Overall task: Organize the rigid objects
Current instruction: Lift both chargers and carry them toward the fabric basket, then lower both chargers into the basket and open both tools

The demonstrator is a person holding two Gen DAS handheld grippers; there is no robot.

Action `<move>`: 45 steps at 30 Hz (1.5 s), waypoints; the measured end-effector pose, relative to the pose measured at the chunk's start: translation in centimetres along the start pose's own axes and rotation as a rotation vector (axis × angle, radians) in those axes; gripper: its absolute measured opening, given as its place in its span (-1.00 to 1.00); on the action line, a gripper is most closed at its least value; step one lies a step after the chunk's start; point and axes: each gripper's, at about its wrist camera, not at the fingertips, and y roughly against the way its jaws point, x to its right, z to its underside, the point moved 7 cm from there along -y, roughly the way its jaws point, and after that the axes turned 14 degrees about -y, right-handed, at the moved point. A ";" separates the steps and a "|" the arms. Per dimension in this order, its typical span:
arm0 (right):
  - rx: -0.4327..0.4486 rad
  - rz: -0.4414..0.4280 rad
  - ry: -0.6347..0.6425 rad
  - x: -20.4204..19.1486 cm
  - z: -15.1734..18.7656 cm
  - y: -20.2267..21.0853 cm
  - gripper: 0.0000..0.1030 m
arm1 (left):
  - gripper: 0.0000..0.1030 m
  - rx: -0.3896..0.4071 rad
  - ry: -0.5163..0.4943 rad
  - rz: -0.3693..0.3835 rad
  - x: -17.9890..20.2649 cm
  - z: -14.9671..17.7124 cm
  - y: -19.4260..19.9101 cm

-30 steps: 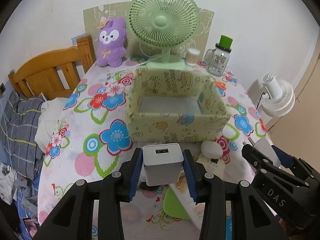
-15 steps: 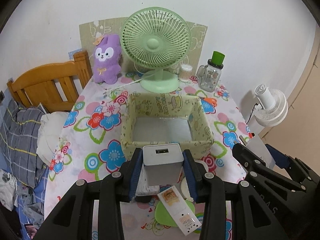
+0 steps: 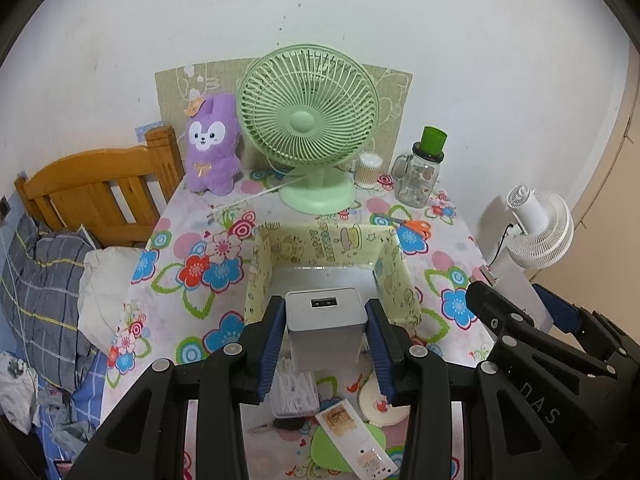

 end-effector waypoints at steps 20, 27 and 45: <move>-0.020 -0.016 -0.017 -1.5 -2.7 -4.3 0.34 | -0.20 0.000 0.011 -0.026 -1.9 -2.9 -3.5; -0.028 -0.014 -0.011 -2.2 -3.3 -7.0 0.34 | -0.20 -0.022 0.018 -0.031 -2.5 -3.2 -6.0; -0.079 0.012 -0.020 -2.7 -3.2 -14.8 0.34 | -0.20 -0.132 -0.006 -0.045 -3.5 -1.1 -13.0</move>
